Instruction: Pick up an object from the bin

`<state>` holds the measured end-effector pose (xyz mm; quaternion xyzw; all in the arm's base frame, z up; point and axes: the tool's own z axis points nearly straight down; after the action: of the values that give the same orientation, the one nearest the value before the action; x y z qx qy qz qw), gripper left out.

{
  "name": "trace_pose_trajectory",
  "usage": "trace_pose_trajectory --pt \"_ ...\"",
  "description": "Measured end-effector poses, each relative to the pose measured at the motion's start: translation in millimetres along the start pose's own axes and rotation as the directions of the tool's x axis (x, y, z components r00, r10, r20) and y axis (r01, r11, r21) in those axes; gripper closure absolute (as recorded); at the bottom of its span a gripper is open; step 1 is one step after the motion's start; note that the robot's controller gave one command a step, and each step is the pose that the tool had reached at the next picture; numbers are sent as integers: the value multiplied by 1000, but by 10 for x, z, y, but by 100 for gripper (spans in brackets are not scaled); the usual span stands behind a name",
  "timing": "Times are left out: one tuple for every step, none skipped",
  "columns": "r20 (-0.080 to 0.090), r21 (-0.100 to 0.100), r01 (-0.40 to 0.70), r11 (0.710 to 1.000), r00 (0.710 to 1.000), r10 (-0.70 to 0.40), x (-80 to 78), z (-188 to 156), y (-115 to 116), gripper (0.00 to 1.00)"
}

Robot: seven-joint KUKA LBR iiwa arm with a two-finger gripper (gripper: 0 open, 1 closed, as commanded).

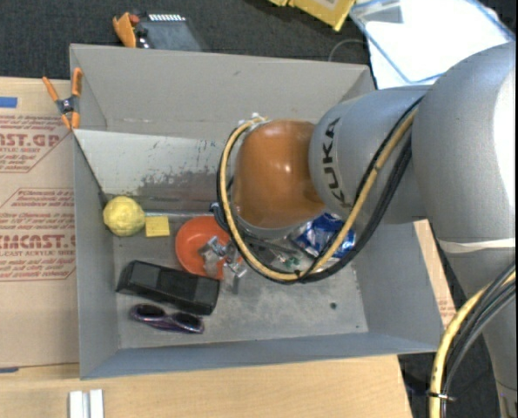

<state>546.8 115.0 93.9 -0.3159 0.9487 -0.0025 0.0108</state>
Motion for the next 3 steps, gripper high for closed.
trace_pose_trajectory --pt "0 0 0 1000 1000 0 0 0 0 100" --pt "-14 -4 -16 1000 1000 16 -23 -225 37 100" --pt "2 0 -7 1000 1000 7 -95 -642 64 100"
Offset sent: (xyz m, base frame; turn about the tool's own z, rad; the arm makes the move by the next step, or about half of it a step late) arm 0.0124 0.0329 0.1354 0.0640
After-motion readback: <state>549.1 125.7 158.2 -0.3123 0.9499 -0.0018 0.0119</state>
